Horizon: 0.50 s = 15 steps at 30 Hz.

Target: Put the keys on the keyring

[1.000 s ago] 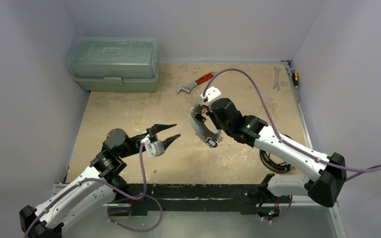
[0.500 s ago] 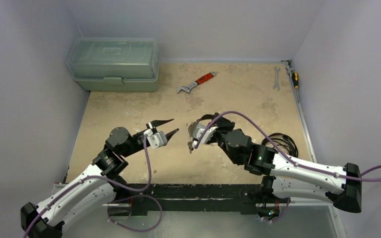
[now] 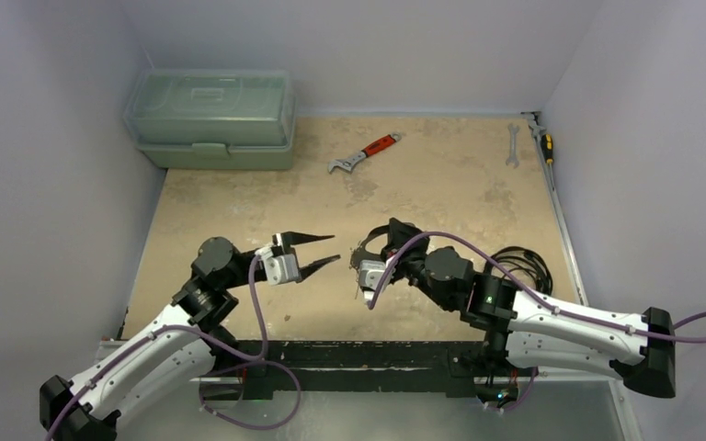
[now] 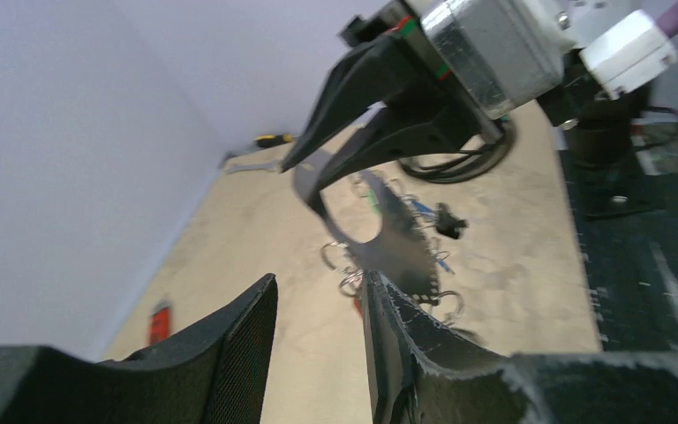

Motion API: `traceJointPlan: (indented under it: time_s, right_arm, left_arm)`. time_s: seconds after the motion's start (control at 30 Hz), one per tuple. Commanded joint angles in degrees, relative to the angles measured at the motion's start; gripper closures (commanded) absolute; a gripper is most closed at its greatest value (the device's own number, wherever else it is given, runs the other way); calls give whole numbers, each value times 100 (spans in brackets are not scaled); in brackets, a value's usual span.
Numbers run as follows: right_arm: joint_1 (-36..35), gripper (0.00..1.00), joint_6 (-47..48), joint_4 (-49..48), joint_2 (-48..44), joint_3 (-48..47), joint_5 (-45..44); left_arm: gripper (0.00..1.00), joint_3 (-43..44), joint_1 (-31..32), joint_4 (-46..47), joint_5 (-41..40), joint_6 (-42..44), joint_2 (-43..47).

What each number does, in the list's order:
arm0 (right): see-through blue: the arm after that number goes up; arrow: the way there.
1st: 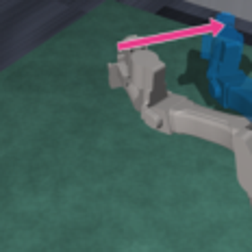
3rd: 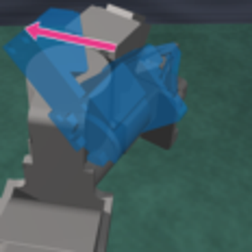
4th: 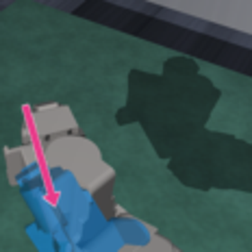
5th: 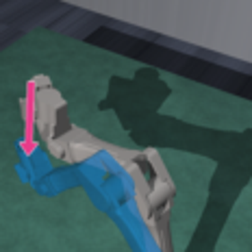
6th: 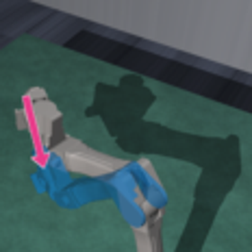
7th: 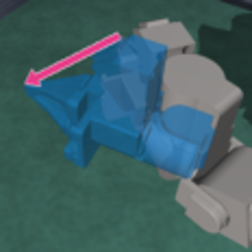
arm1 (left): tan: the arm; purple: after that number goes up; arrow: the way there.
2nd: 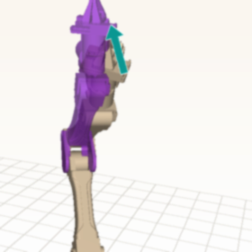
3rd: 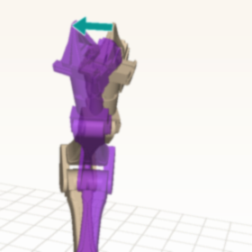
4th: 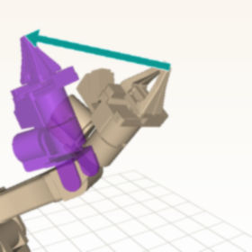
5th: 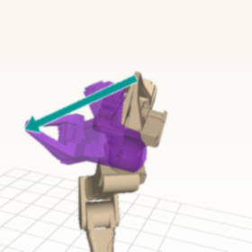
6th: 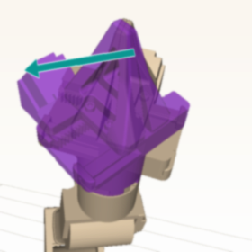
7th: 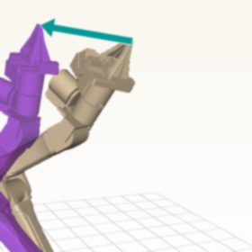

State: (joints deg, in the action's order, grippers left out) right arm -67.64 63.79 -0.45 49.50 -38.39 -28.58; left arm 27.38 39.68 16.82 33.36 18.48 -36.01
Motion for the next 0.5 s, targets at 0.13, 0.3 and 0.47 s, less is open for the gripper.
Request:
traceJointPlan:
  time_s: [0.13, 0.3, 0.47]
  right_arm:
    - [-214, 100, 741, -444, -320, 219, 484]
    - [-329, 100, 1168, -697, -396, 301, 430]
    - [-373, 100, 1292, -781, -232, 315, 366]
  left_arm:
    - [62, 120, -49, 997, 1840, -1076, -757]
    - [62, 190, -48, 1911, 2069, -1913, -1342]
    - [62, 327, -48, 2163, 1630, -2423, -1774]
